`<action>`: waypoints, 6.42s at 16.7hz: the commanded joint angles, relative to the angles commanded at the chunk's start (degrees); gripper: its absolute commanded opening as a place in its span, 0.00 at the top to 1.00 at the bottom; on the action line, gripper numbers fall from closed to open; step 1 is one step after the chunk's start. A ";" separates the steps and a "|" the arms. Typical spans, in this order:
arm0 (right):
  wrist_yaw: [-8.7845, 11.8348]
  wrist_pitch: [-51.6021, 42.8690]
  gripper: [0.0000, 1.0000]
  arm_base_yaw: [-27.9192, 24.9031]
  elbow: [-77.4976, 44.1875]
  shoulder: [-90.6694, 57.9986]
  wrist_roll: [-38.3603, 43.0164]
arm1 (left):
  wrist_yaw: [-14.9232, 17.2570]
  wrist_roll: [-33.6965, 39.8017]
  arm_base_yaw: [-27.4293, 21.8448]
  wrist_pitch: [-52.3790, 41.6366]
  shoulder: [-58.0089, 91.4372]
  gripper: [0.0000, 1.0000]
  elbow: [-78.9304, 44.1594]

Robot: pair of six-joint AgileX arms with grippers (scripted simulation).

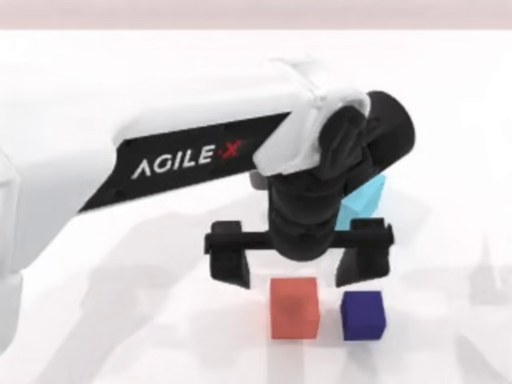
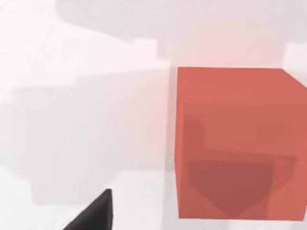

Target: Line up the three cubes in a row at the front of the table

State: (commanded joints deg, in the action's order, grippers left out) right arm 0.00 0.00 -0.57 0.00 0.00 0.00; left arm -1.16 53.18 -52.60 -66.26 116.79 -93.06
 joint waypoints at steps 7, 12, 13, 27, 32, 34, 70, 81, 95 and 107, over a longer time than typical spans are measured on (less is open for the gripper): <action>0.05 -0.42 0.00 -0.22 -0.57 -0.57 -0.14 | -0.09 -0.14 0.15 -1.06 -1.12 0.00 -0.67; 0.26 -8.45 0.00 -3.61 -12.39 -12.38 -2.77 | -0.57 -1.95 6.18 5.41 -12.25 0.00 9.16; 0.24 -11.05 0.00 -4.59 -16.50 -16.51 -3.60 | -0.66 -2.64 8.09 7.44 -15.96 0.00 12.21; 0.27 -60.39 0.00 -22.09 -89.76 -102.82 -18.41 | -0.35 -32.86 42.43 47.85 -90.79 0.00 73.88; 0.13 -72.23 0.00 -26.66 -109.20 -122.68 -22.32 | 0.55 -46.10 50.35 60.09 -108.53 0.00 87.60; -0.06 -75.04 0.00 -27.79 -114.69 -127.77 -23.32 | 0.89 -50.05 52.32 63.56 -113.44 0.00 90.80; -0.27 -58.90 1.00 -28.74 -103.99 -135.09 -23.91 | 1.16 -53.18 53.74 66.26 -116.79 0.00 93.06; -0.24 -61.40 1.00 -28.85 -106.22 -134.28 -24.01 | 1.16 -53.18 53.74 66.26 -116.79 0.00 93.06; -0.20 -73.89 1.00 -32.73 -116.41 -132.49 -25.05 | 1.16 -53.18 53.74 66.26 -116.79 0.00 93.06; -0.20 -80.57 1.00 -57.36 -126.77 -135.98 -31.37 | 1.16 -53.18 53.74 66.26 -116.79 0.00 93.06</action>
State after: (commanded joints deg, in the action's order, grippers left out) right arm -0.20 -80.56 -57.93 -126.76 -135.98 -31.37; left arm 0.00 0.00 1.15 0.00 0.00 0.00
